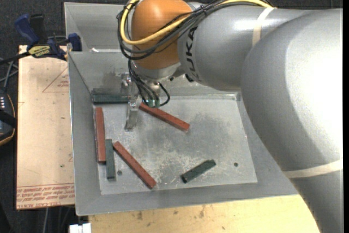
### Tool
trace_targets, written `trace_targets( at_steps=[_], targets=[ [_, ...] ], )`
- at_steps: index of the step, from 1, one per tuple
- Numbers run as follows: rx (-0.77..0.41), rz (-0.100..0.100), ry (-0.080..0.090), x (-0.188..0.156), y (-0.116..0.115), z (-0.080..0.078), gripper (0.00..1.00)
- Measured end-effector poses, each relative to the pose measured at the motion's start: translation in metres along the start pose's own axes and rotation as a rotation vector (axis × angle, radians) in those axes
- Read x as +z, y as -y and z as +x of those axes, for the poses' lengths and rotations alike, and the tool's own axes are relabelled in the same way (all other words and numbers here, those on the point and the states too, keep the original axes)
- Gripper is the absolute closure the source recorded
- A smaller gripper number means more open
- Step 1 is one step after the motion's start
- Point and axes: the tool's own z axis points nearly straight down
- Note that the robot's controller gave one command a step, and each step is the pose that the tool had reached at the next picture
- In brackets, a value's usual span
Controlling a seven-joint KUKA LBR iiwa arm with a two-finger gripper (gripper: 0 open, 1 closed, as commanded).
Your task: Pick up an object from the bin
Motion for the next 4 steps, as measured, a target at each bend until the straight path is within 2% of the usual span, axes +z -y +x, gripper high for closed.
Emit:
trace_targets(
  at_steps=[1, 2, 3, 4],
  targets=[
    [0.002, 0.000, 0.003, -0.001, 0.000, -0.001, 0.00],
    [-0.152, 0.000, 0.004, 0.057, 0.104, -0.008, 1.00],
    [-0.152, -0.001, 0.004, 0.057, 0.103, -0.008, 0.00],
    [-0.152, -0.001, 0.005, 0.057, 0.103, -0.008, 1.00]
  ],
)
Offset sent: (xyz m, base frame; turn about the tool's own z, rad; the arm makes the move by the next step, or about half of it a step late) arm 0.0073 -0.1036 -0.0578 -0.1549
